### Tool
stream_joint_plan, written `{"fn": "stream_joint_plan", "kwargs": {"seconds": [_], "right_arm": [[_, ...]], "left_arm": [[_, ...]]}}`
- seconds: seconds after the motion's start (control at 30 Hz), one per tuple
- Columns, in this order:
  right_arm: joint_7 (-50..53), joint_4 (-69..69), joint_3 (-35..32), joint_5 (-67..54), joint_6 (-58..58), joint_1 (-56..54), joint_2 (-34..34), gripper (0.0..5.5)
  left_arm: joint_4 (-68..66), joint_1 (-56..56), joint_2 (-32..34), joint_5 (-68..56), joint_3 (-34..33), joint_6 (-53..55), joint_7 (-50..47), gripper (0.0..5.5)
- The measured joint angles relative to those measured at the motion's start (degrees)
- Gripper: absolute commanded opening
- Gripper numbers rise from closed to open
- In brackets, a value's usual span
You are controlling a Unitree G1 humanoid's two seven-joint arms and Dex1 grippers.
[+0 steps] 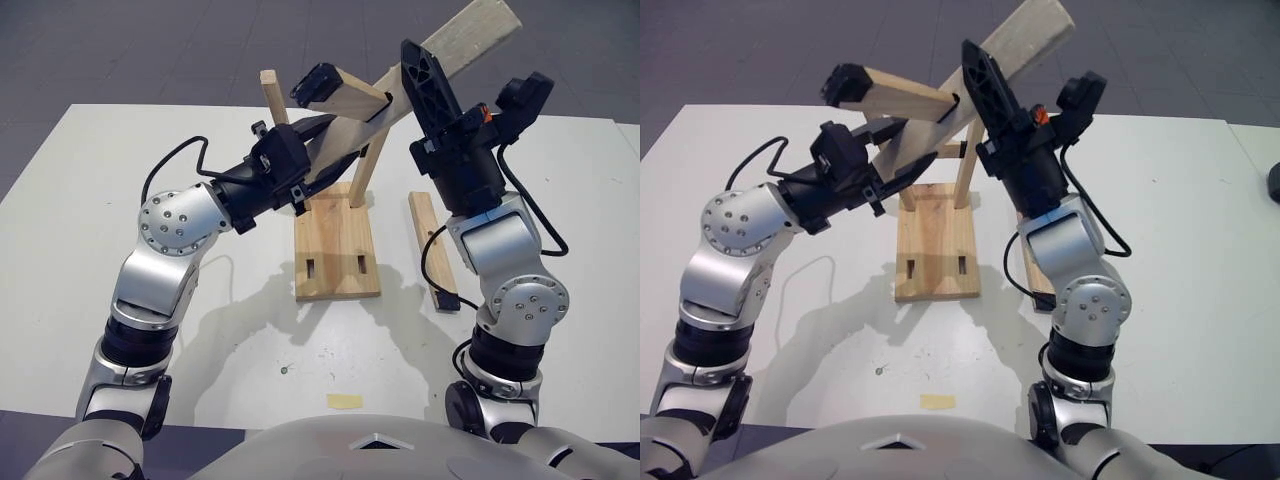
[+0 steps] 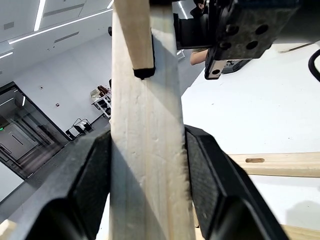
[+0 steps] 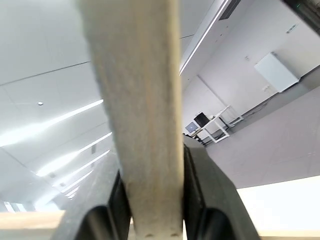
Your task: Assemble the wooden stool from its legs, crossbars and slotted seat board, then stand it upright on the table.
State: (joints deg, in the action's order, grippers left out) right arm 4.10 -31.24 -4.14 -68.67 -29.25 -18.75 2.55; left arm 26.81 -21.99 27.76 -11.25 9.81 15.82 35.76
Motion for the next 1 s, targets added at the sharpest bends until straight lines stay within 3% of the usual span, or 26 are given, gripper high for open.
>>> {"fn": "stream_joint_plan", "kwargs": {"seconds": [0.03, 0.4, 0.53, 0.63, 0.77, 1.0], "right_arm": [[-0.02, -0.32, 0.62, 1.72, 0.45, 0.63, -0.12, 1.04], [5.13, -1.73, -2.11, 5.96, 5.25, 4.17, -3.47, 1.01], [7.03, -4.60, -3.99, 5.20, 5.59, 7.70, -2.95, 1.01], [7.03, -7.48, -4.65, 5.25, 4.30, 13.48, 0.13, 1.01], [8.26, -9.54, -5.91, 4.65, 3.11, 19.30, 2.40, 1.01], [10.40, -8.07, -3.63, 5.73, -2.54, 24.54, 5.77, 1.01]], "left_arm": [[-0.01, 0.26, 0.03, 0.00, 0.05, 0.23, 0.02, 2.43], [0.01, 2.52, 2.20, 0.23, -1.52, 2.03, 0.95, 4.24], [0.07, 3.60, 2.92, -3.43, -8.18, 7.07, -0.32, 4.85], [-0.01, 3.52, 1.11, -6.55, -15.97, 13.19, -6.98, 5.36], [-0.53, 2.74, -2.65, -4.39, -18.98, 16.67, -17.19, 5.40], [2.35, 5.72, -6.91, -0.85, -15.84, 17.67, -24.10, 5.40]]}}
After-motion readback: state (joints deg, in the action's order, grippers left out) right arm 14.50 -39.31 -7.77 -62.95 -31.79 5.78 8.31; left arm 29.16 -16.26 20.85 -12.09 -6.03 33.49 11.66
